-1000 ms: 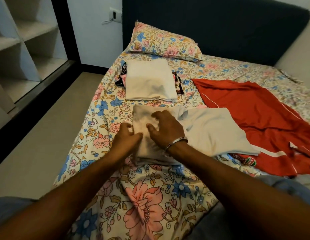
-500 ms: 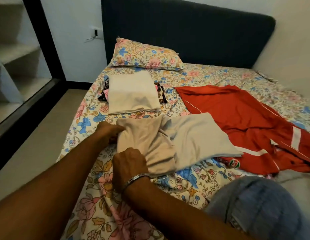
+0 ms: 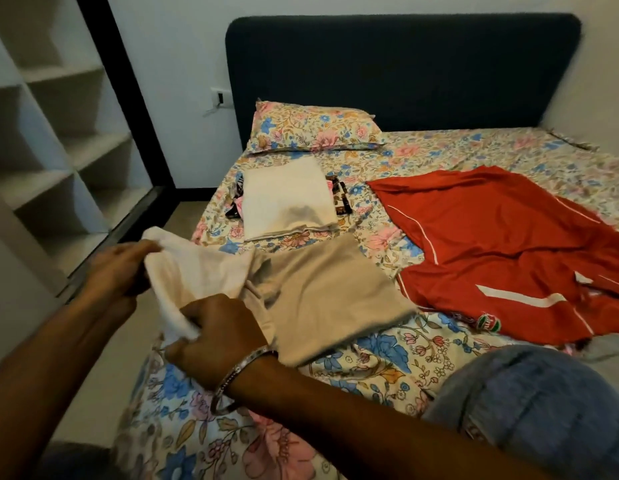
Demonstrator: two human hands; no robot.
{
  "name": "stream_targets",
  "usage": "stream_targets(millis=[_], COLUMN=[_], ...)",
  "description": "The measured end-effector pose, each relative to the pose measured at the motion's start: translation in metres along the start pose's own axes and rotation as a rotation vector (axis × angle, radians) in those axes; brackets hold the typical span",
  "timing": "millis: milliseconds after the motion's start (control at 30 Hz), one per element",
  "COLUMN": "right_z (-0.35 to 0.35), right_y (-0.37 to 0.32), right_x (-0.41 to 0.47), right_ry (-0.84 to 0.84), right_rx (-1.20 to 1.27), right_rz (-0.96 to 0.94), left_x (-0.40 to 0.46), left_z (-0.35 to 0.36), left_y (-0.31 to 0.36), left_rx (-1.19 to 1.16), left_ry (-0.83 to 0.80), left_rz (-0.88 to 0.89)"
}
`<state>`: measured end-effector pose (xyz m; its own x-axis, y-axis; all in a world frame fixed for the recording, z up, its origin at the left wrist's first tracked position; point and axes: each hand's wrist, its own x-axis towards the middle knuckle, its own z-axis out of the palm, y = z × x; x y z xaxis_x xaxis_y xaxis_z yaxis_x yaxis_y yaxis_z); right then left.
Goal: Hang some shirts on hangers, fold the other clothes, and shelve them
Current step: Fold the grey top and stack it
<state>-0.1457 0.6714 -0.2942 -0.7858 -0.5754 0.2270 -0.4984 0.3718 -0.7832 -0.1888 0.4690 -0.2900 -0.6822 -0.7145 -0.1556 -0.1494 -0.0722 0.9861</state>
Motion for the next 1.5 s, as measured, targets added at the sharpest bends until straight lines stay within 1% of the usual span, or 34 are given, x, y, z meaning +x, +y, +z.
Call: stream_targets(millis=[67, 167, 233, 367, 500, 567, 667, 733, 767, 800, 833, 900, 933, 967, 1000, 1067, 1100, 1167, 1267, 1333, 1433, 1467, 1500], right_z=[0.001, -0.019, -0.048, -0.116, -0.167, -0.184, -0.197, -0.198, -0.197, -0.197, -0.197, -0.199, -0.2, -0.201, -0.201, -0.199, -0.198, -0.196, -0.199, -0.2, -0.189, -0.184, -0.18], right_y=[-0.009, -0.009, 0.002, 0.031, 0.076, 0.1, 0.129, 0.146, 0.154, 0.16, 0.167, 0.174, 0.174, 0.171, 0.168, 0.164, 0.162, 0.156, 0.147, 0.149, 0.157, 0.158, 0.156], right_x=[0.002, 0.005, 0.005, -0.004, -0.008, -0.009, -0.011, -0.015, -0.018, -0.021, -0.021, -0.017, -0.013, -0.009, -0.005, 0.002, 0.003, 0.006, 0.011, 0.012, 0.005, 0.003, 0.002], right_ry=[-0.017, -0.023, -0.035, 0.004, 0.158, 0.208, 0.19, 0.135, 0.087, 0.064, 0.089, 0.191, 0.215, 0.201, 0.151, 0.024, -0.019, -0.035, 0.08, 0.123, 0.031, 0.022, 0.037], right_rx=[0.115, 0.277, 0.348, 0.553, 0.583, 0.574, 0.523, 0.456, 0.399, 0.353, 0.317, 0.289, 0.275, 0.238, 0.169, 0.012, -0.066, -0.138, -0.086, -0.119, -0.183, -0.178, -0.156], right_rz=[0.015, 0.14, 0.25, 0.512, 0.775, 0.882, 0.992, 1.091, 1.141, 1.163, 1.153, 1.07, 1.038, 1.022, 1.022, 1.024, 1.028, 0.997, 0.886, 0.844, 0.923, 0.942, 0.942], left_x=[-0.002, -0.007, -0.012, -0.026, -0.038, -0.043, -0.057, -0.064, -0.066, -0.069, -0.073, -0.088, -0.101, -0.114, -0.127, -0.146, -0.152, -0.154, -0.147, -0.142, -0.141, -0.141, -0.14], left_z=[-0.013, -0.003, 0.025, 0.108, 0.193, 0.229, 0.266, 0.281, 0.282, 0.279, 0.274, 0.247, 0.228, 0.206, 0.185, 0.15, 0.139, 0.126, 0.126, 0.128, 0.128, 0.126, 0.123], left_y=[0.012, 0.021, 0.026, 0.042, 0.047, 0.043, 0.03, 0.017, 0.01, 0.003, -0.005, -0.022, -0.03, -0.039, -0.047, -0.068, -0.079, -0.098, -0.105, -0.102, -0.105, -0.106, -0.107], left_rx=[-0.002, 0.005, -0.031, -0.048, -0.012, 0.038, 0.114, 0.212, 0.292, 0.399, 0.516, 0.734, 0.822, 0.899, 0.974, 1.122, 1.175, 1.2, 1.148, 1.105, 1.094, 1.079, 1.06], left_ry=[0.022, 0.025, -0.01, -0.162, -0.299, -0.332, -0.388, -0.462, -0.483, -0.481, -0.46, -0.43, -0.44, -0.472, -0.524, -0.641, -0.673, -0.667, -0.604, -0.572, -0.606, -0.603, -0.583], left_rz=[0.016, -0.008, 0.009, 0.04, 0.037, 0.037, 0.064, 0.073, 0.106, 0.189, 0.314, 0.594, 0.699, 0.79, 0.87, 0.967, 1.044, 1.199, 1.404, 1.512, 1.556, 1.537, 1.456])
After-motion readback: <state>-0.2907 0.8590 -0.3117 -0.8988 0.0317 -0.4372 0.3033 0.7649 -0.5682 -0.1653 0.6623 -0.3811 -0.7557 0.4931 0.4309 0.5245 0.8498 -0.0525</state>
